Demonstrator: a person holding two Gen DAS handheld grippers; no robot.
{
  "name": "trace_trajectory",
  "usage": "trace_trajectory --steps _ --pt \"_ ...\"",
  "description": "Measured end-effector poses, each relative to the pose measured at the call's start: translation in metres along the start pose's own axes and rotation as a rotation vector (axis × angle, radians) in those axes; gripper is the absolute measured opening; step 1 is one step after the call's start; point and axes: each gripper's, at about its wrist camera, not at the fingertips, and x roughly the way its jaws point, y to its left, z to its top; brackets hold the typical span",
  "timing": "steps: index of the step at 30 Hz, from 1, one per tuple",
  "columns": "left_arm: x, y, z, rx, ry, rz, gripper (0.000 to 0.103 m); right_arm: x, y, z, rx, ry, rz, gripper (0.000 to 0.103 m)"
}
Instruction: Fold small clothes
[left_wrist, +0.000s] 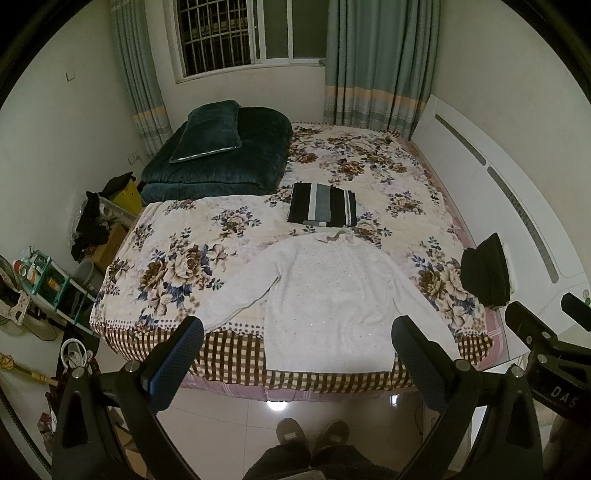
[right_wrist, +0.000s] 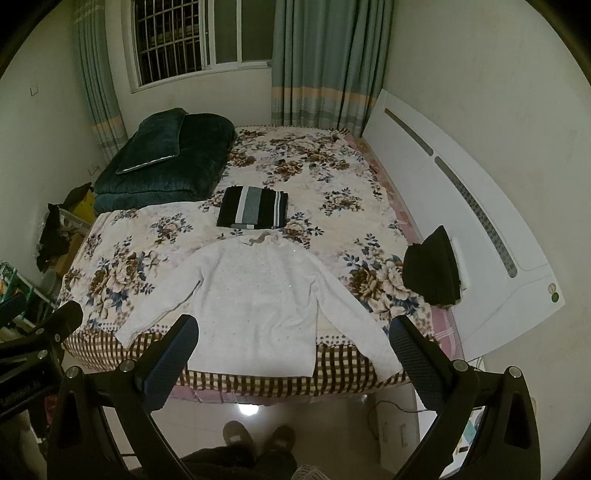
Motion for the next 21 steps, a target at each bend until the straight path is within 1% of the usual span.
trace_trajectory --steps 3,6,10,12,13,15,16,18,19,21 --pt "0.000 -0.001 -0.001 -0.002 -0.001 -0.001 0.103 0.000 0.000 -0.001 0.000 0.000 0.000 0.103" --pt "0.002 -0.006 0.012 -0.004 -0.015 0.011 0.103 0.001 0.002 -0.001 0.010 0.004 0.003 0.103" --pt "0.028 -0.002 0.029 0.011 -0.087 0.071 0.103 0.022 -0.006 0.003 0.073 0.018 0.010 0.103" --pt "0.051 -0.001 0.036 0.026 -0.106 0.102 0.103 0.048 -0.020 0.002 0.136 0.039 0.009 0.103" --pt "0.068 -0.001 0.038 0.035 -0.113 0.112 0.103 0.062 -0.029 0.000 0.172 0.054 0.003 0.103" --pt "0.097 0.000 0.040 0.048 -0.104 0.114 0.103 0.095 -0.055 -0.005 0.262 0.095 -0.020 0.103" --pt "0.119 -0.001 0.041 0.057 -0.099 0.107 0.103 0.112 -0.069 -0.009 0.306 0.112 -0.036 0.103" --pt "0.153 -0.008 0.043 0.071 -0.072 0.134 0.103 0.149 -0.103 -0.021 0.395 0.151 -0.084 0.103" --pt "0.179 -0.014 0.044 0.081 -0.050 0.134 0.103 0.168 -0.120 -0.028 0.440 0.179 -0.109 0.103" --pt "0.214 -0.022 0.042 0.093 -0.009 0.156 0.103 0.207 -0.159 -0.047 0.525 0.219 -0.144 0.103"
